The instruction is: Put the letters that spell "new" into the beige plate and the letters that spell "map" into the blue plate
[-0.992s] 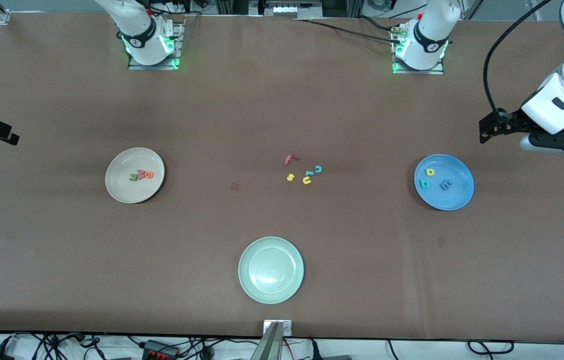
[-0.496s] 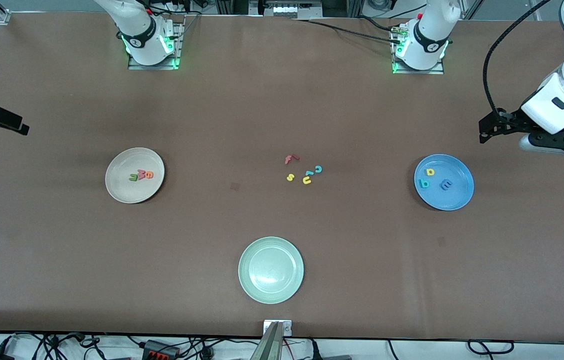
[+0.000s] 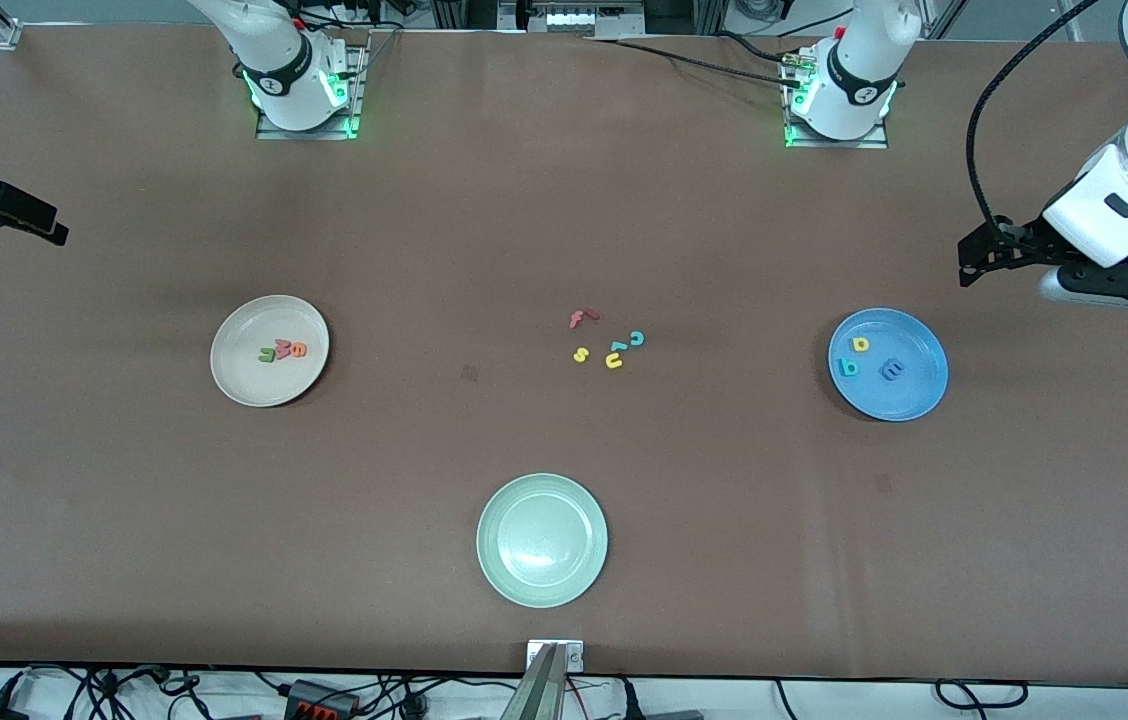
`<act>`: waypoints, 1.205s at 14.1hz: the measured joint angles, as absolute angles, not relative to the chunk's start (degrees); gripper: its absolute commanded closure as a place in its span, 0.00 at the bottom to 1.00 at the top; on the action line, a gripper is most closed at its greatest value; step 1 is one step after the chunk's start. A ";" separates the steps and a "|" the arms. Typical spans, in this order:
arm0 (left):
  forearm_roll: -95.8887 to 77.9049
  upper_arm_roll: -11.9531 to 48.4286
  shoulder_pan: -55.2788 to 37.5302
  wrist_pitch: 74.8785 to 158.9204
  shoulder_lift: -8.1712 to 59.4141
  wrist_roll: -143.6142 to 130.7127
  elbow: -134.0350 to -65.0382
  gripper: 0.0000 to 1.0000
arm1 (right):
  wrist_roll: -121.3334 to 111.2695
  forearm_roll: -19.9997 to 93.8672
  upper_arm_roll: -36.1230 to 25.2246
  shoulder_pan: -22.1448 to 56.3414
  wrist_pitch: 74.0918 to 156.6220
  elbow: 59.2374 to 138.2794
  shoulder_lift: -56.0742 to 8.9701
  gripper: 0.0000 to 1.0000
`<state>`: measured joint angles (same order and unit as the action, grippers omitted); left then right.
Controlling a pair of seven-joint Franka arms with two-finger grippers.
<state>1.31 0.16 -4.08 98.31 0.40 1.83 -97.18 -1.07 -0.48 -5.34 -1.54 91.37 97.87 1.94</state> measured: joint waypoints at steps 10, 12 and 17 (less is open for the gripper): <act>1.31 0.17 -4.51 98.31 0.40 1.83 -97.14 0.00 | -1.96 -0.61 -5.34 -1.44 91.42 97.87 2.51 0.00; 1.31 0.17 -4.54 98.31 0.40 1.83 -97.11 0.00 | -2.00 -0.66 -5.34 -1.43 91.46 97.87 2.74 0.00; 1.31 0.17 -4.65 98.31 0.40 1.83 -97.07 0.00 | -2.06 -0.88 -5.34 -1.43 91.56 97.87 2.90 0.00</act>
